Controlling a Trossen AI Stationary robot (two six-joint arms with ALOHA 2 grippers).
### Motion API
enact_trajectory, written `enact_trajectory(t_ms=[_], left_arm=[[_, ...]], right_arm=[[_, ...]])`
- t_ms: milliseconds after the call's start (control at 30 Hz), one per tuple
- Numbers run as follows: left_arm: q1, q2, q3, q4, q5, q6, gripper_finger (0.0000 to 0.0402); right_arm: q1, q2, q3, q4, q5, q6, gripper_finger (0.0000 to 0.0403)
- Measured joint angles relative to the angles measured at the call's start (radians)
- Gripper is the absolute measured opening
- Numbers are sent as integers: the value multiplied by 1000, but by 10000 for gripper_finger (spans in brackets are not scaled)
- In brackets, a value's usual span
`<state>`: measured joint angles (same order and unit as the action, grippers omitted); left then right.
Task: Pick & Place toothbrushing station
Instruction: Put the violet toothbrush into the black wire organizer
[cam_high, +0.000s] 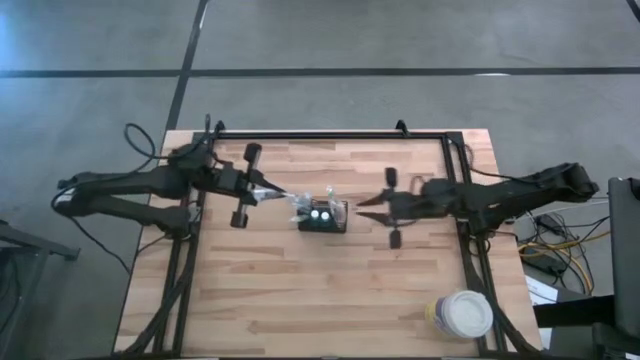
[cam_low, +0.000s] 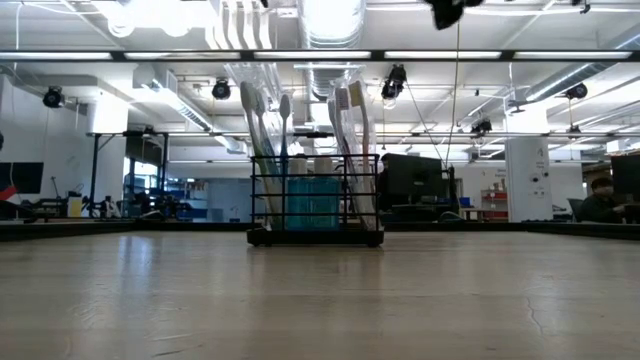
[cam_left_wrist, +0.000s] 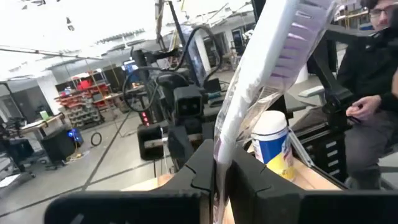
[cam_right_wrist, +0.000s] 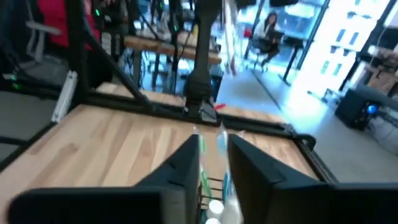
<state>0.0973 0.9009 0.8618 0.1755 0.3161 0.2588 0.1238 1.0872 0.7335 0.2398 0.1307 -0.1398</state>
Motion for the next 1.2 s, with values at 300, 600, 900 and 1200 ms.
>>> enact_trajectory(t_ms=[300,600,900,1200], left_arm=[[9,-104,-84,-81,-48,20,24],[55,-243,-360,176,-74,-90,24],[66,-435,-576,211,-147,-178,24],[68,-515,-625,288,-255,-295,24]], right_arm=[[9,-420,-259,3,-8,8,10],[9,-708,-427,5,4,47,8],[9,-878,-546,5,31,62,8],[9,-929,-594,6,81,62,8]])
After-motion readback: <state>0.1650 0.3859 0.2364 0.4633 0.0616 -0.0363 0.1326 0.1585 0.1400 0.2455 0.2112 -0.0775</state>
